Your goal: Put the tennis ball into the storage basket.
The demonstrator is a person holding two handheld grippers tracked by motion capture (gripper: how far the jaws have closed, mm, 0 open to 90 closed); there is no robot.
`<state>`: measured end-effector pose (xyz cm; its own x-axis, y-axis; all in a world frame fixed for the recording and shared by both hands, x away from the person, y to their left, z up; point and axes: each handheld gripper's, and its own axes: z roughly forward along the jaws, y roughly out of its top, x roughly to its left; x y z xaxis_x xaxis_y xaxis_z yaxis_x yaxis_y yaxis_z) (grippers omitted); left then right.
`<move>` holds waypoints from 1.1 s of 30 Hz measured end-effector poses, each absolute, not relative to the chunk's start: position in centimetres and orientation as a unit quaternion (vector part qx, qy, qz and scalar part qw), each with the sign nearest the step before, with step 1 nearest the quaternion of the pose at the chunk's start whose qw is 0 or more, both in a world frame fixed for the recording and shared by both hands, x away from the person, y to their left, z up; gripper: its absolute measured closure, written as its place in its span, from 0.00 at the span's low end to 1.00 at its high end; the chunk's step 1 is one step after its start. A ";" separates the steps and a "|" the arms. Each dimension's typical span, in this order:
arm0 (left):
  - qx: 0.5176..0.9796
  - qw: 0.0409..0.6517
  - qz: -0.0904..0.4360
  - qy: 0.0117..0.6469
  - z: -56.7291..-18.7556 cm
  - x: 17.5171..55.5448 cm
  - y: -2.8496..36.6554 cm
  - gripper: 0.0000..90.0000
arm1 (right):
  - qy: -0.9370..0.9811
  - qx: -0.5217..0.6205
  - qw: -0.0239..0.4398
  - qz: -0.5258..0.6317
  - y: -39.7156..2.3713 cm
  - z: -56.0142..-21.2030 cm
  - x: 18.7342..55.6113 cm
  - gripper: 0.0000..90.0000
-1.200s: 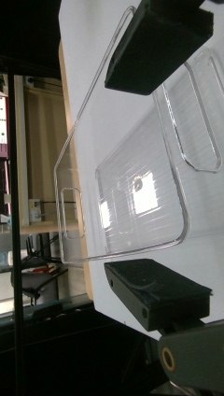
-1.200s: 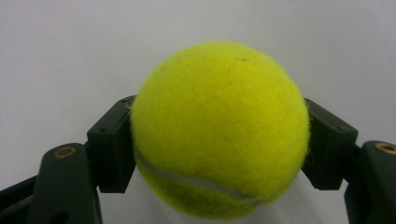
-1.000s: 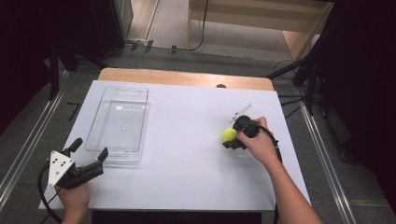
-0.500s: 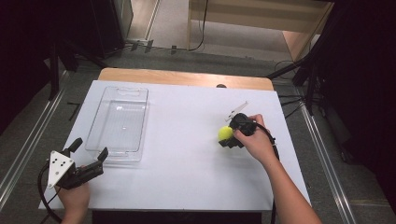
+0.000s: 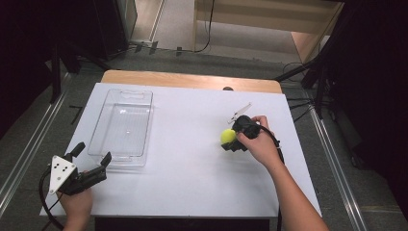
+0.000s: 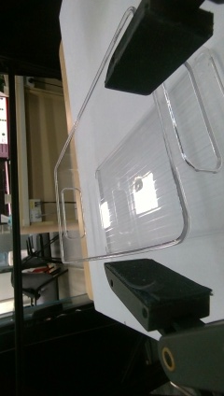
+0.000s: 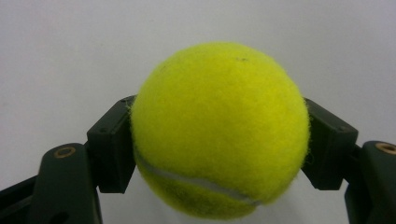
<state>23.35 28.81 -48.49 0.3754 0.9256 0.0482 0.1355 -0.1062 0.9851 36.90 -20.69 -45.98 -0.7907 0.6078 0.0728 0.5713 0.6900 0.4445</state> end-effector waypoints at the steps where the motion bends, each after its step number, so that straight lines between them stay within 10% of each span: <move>1: 0.642 0.525 0.376 0.413 -48.5 23.3 28.8 0.13 | 0.918 0.321 0.039 0.229 -20.6 -46.0 36.9 0.26; 33: 0.643 0.524 0.376 0.413 -48.5 23.3 28.8 0.13 | 0.926 0.292 0.031 0.238 -17.0 -45.2 37.8 0.26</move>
<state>23.34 28.81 -48.47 0.3762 0.9251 0.0516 0.1364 -0.1104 0.9845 37.78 -16.99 -45.17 -0.8277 0.5551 0.0824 0.5259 0.7158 0.4594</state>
